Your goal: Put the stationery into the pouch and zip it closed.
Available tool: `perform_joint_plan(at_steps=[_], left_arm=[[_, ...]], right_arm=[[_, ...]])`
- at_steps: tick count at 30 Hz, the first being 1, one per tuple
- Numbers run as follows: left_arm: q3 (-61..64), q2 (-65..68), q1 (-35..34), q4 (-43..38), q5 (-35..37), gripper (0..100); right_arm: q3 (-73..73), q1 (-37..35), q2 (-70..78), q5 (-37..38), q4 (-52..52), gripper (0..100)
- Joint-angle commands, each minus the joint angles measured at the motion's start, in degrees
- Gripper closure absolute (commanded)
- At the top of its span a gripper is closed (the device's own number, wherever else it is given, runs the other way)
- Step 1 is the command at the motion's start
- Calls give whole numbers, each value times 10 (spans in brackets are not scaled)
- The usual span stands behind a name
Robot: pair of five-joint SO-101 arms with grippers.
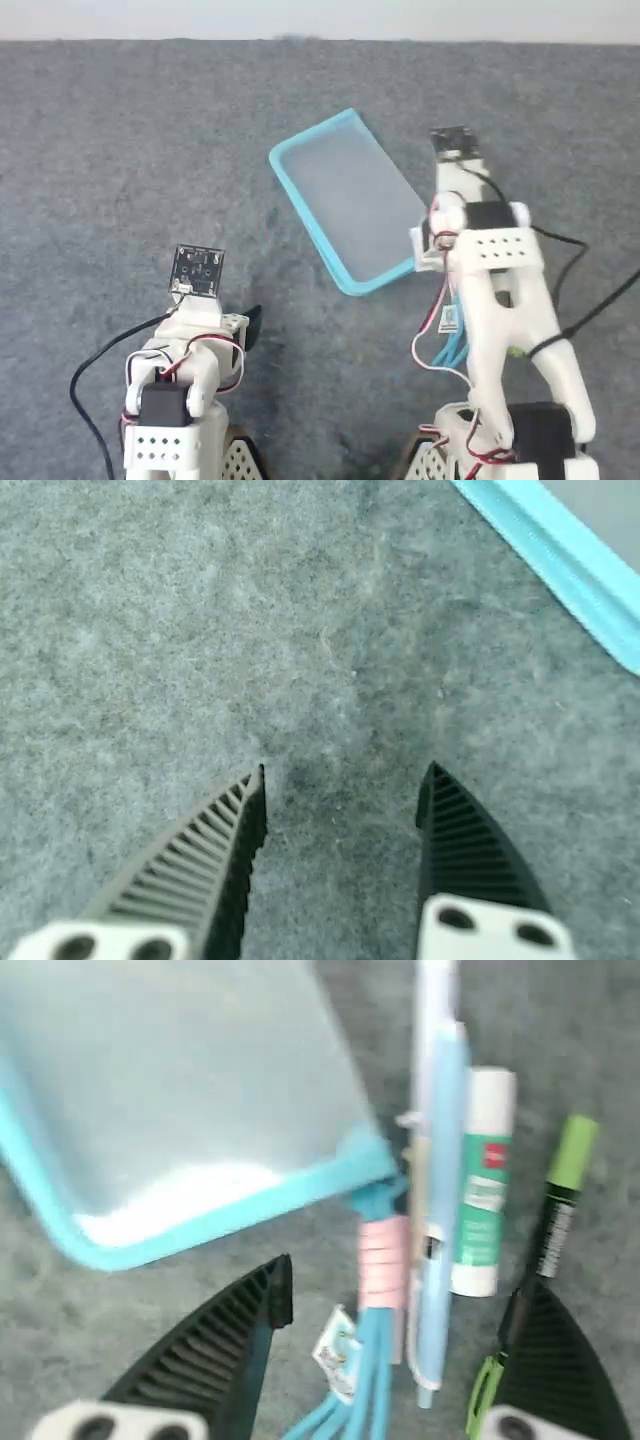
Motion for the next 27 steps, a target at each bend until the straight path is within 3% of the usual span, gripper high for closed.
perform_joint_plan(at_steps=[1, 7, 27], left_arm=[[-3, -11, -1, 4, 5, 764], [-3, -11, 0, 4, 4, 764], [-3, -11, 0, 4, 4, 764]], right_arm=[[-37, -20, 32, 6, 7, 678], [-56, 27, 123, 7, -7, 807], [-18, 33, 133, 32, -12, 812]])
